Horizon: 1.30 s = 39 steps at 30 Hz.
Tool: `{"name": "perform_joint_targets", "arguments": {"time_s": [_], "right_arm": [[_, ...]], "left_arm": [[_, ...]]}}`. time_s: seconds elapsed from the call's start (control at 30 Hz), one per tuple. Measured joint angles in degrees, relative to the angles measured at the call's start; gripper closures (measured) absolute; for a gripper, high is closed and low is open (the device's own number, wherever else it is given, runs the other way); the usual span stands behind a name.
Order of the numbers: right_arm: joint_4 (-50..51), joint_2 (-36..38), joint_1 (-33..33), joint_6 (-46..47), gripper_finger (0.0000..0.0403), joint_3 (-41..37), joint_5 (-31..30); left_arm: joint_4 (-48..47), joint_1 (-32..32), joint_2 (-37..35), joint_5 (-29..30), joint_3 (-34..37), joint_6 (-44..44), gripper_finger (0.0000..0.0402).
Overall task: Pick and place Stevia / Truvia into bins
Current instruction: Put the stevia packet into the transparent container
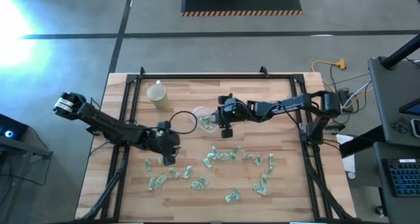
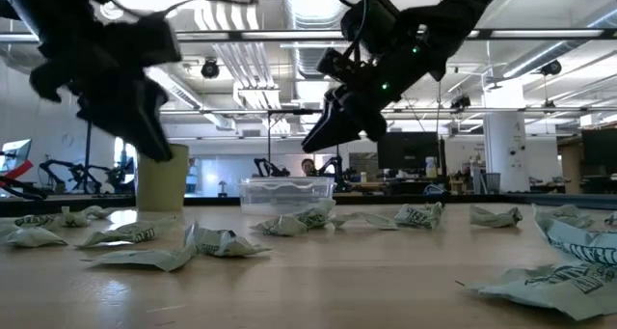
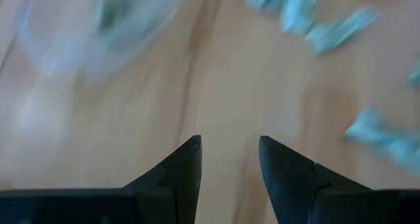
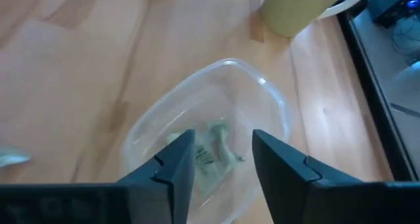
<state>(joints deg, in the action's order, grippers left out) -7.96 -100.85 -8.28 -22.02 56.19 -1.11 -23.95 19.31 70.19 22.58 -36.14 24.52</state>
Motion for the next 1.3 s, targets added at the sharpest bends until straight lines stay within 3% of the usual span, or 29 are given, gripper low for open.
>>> {"name": "perform_joint_targets", "arguments": {"time_s": [0.2,0.5,1.03,1.3], "right_arm": [[5.9,4.8,1.7,1.3,0.025,-1.3,0.3],[7.9,9.8,4.5,2.6,0.0262,-3.5,2.8],[8.6,11.4,9.5,2.7,0.0271,-3.8,3.3],[8.6,11.4,10.0,3.0,0.0274,-3.8,4.8]], "left_arm": [[-12.7,-0.1,0.0,1.9,0.0,10.6,0.0265],[-24.0,-0.1,0.0,6.2,0.8,15.5,0.0265],[-20.2,-0.2,-3.2,7.5,8.3,15.6,0.0265],[-15.0,-0.9,-3.7,8.0,10.5,10.0,0.0265]]}}
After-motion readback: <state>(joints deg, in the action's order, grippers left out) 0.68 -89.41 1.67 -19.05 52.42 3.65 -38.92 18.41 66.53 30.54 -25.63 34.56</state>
